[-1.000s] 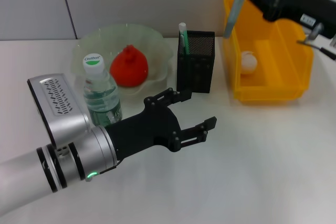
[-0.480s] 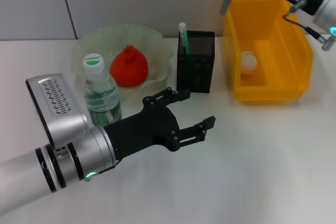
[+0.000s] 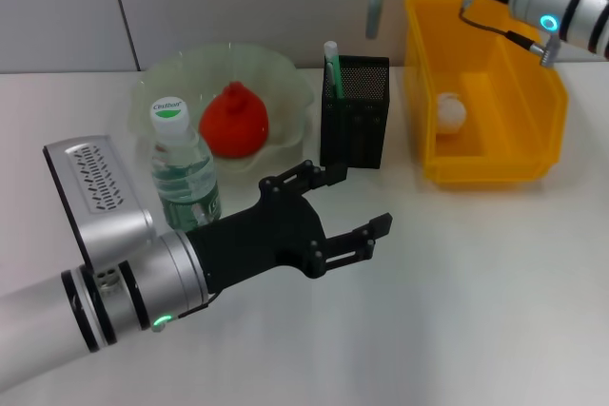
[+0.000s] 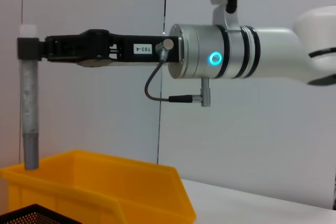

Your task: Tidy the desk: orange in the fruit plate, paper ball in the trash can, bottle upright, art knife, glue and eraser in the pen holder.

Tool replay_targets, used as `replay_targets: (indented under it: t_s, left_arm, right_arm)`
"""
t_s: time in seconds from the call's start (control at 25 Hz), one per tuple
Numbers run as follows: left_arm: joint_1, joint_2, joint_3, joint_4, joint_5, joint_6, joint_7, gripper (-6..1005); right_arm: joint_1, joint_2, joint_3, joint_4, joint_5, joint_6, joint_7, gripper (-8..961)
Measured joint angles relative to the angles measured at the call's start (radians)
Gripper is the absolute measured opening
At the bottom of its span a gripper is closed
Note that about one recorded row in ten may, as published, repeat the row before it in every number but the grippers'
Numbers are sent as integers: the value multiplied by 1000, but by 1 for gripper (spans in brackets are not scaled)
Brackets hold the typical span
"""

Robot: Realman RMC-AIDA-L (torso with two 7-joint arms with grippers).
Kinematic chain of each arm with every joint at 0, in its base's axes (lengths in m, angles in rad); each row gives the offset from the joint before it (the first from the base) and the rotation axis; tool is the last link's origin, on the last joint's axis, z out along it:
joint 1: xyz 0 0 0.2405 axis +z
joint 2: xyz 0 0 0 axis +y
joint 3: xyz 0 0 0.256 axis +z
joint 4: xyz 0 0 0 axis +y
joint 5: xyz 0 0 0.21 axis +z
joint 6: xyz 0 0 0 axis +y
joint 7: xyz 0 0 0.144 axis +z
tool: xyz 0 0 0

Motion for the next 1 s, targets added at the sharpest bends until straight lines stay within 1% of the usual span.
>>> replay_targets:
  t_s: [0.12,0.16,0.2,0.36,0.4,0.52,0.56,0.64,0.68,0.76,0.8,0.84,1.0]
  left_arm:
    - [4,0,0,0,0,3,0,815]
    - [5,0,0,0,0,5,-1,815]
    - [5,0,0,0,0,5,-1,815]
    - [8,0,1,0,0,18,-1,815]
    - [8,0,1,0,0,21,0,815]
    - [8,0,4,0,0,22,-1,815]
    - [8,0,5,0,0,22,-4,815]
    - [8,0,6,0,0,22,-6,815]
    - [9,0,7,0,0,22,-6,815]
    - [10,0,8,0,1,23,-7,815]
    - [10,0,8,0,1,23,-7,815]
    - [12,0,8,1,2,26,-7,815]
    - [15,0,8,2,2,33,-7,815]
  right_arm:
    - [-10,-6,-49,65,-61,19,107,155]
    - [-14,-6,-53,109,-143,24,196,156]
    - [-14,-6,-53,109,-143,24,196,157]
    - [-17,-5,-55,192,-317,15,343,162]
    - [-17,-5,-55,192,-317,15,343,163]
    - [-25,-5,-56,255,-401,-18,403,166]
    - [-29,-6,-56,304,-458,-50,452,167]
    - [-31,-7,-57,358,-518,-82,505,169]
    - [-31,-7,-57,358,-518,-82,505,170]
    - [-31,-7,-57,441,-606,-117,592,172]
    - [-31,-7,-57,441,-606,-117,592,173]
    - [-28,-8,-57,477,-633,-128,640,174]
    - [-20,-12,-56,503,-660,-131,696,178]
